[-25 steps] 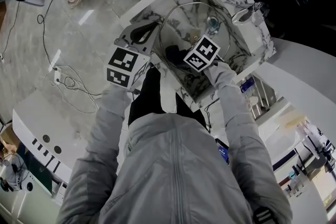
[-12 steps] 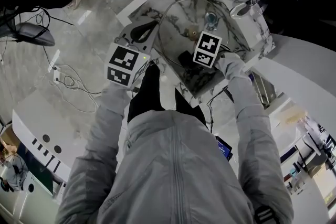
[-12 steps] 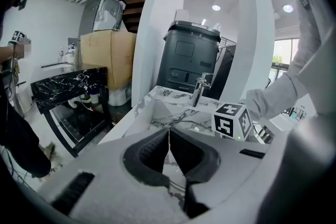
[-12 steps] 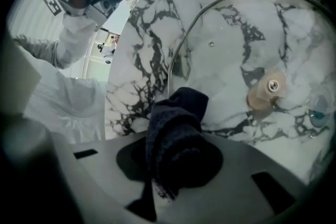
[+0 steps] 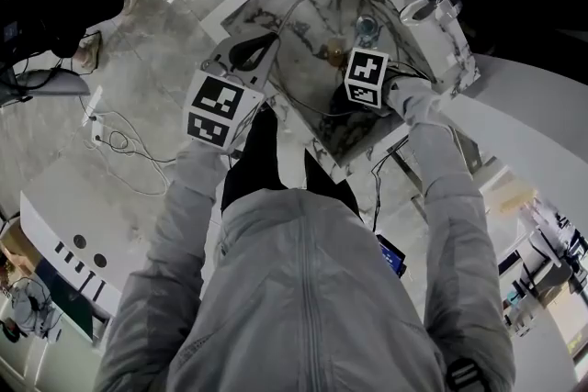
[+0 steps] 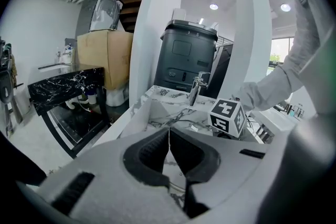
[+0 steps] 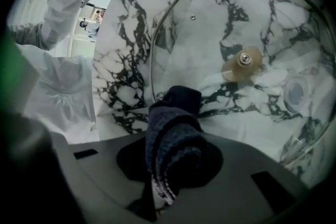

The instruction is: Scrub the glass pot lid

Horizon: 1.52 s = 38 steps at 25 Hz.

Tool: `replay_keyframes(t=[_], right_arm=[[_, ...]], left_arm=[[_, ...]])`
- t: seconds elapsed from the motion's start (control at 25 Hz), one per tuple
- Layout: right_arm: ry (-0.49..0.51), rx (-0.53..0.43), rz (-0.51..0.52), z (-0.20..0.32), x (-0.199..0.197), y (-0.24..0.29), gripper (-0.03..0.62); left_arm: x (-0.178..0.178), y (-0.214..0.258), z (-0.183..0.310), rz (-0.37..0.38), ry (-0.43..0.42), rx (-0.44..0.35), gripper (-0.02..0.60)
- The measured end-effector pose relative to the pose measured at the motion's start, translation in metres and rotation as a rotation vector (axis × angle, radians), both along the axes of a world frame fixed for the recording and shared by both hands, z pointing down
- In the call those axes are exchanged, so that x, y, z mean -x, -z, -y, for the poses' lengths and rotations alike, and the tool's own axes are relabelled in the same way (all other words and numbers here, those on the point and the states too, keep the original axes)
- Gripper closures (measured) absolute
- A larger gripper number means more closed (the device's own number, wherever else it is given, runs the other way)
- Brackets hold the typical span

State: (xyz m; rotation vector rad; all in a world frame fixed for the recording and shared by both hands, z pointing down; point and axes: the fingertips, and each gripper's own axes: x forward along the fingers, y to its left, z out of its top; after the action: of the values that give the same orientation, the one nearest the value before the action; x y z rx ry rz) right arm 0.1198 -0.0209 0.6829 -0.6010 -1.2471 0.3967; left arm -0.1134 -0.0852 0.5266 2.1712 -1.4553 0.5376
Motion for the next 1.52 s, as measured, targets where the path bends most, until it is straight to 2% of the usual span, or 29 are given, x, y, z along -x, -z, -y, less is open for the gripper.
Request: replay_keyframes(t=[0.24,0.64,0.88,1.16,1.52], right_arm=[[0.042,-0.094,-0.05,0.025,-0.015,-0.004,0.519],[0.097,-0.39,-0.093,0.094,-0.019,-0.01,0.519],[0.142,-0.545,-0.015,0.123,0.001,-0.017,0.519],[0.089,-0.726,0.069,0.159,0.021,-0.017,0.517],[0.052,-0.91,0.197,0.188,0.055,-0.012,0.517]], left_arm=[[-0.001,0.0,0.001,-0.001,-0.003,-0.003,0.554],[0.003,-0.001,0.003,-0.005,0.004,-0.006,0.554],[0.005,-0.003,0.002,-0.004,0.006,-0.001,0.554],[0.006,-0.004,0.003,-0.005,0.003,0.003,0.554],[0.011,-0.008,0.003,-0.007,0.004,0.018,0.554]])
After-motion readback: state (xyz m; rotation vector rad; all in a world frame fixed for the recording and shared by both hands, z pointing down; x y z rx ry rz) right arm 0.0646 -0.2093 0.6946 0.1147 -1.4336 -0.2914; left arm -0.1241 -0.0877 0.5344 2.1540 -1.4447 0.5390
